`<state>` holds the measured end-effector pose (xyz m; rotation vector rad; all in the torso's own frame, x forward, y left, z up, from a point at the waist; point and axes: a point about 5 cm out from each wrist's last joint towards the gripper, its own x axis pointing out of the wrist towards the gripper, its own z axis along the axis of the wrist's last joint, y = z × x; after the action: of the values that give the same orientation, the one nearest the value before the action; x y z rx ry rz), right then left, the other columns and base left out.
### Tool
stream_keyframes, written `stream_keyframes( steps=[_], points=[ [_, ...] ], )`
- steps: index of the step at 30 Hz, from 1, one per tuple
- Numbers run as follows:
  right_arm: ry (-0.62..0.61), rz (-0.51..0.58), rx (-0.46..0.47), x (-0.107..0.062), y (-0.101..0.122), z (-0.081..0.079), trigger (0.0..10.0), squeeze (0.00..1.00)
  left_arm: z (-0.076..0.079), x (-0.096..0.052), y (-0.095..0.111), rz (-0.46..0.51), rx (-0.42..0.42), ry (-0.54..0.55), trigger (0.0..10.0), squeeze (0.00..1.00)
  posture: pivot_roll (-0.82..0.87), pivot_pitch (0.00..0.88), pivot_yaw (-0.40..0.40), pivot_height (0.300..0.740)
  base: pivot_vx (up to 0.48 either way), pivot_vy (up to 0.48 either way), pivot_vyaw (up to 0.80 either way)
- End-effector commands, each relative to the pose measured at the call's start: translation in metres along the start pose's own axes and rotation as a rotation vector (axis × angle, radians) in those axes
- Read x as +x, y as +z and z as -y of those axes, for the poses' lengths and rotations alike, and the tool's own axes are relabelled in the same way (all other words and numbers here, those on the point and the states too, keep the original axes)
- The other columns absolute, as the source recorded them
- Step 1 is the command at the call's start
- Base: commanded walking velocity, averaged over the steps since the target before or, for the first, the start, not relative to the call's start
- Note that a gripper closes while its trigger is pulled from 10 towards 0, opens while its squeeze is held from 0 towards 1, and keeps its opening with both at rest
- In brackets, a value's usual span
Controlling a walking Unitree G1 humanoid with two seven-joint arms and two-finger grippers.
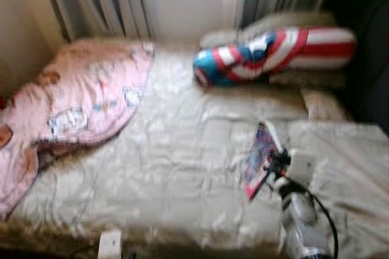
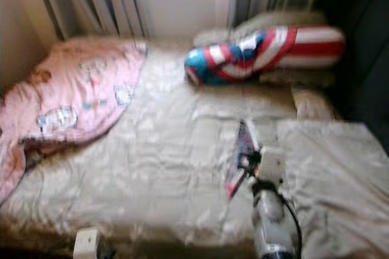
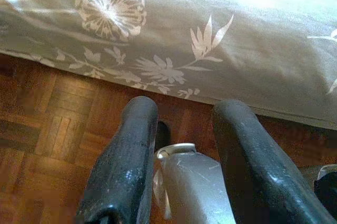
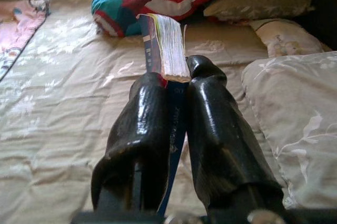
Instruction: Clean up the room
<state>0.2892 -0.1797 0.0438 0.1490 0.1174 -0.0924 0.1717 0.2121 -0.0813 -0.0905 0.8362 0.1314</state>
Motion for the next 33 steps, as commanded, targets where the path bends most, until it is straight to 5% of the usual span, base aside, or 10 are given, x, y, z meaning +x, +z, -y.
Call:
stream_keyframes(
  steps=[1, 21, 33],
  points=[
    [0.031, 0.053, 0.009, 0.0049, 0.0113, -0.0101, 10.0, 0.0, -0.0044, -0.001, -0.0015, -0.008, 0.015, 0.006, 10.0, 0.0, -0.04, 0.002, -0.036, 0.74, 0.0, 0.0, 0.0],
    [0.028, 0.042, 0.007, 0.0049, 0.0095, -0.0097, 10.0, 0.0, -0.0028, -0.0005, 0.0001, 0.001, 0.021, 0.0, 10.0, 0.0, -0.04, 0.0, -0.031, 0.74, 0.0, -0.269, -0.19],
    [0.047, 0.034, 0.012, 0.0049, 0.0079, -0.0134, 10.0, 0.0, -0.0061, -0.0007, 0.0008, 0.001, 0.009, 0.019, 10.0, 0.0, -0.04, 0.0, -0.031, 0.74, 0.0, 0.0, 0.0]
  ],
)
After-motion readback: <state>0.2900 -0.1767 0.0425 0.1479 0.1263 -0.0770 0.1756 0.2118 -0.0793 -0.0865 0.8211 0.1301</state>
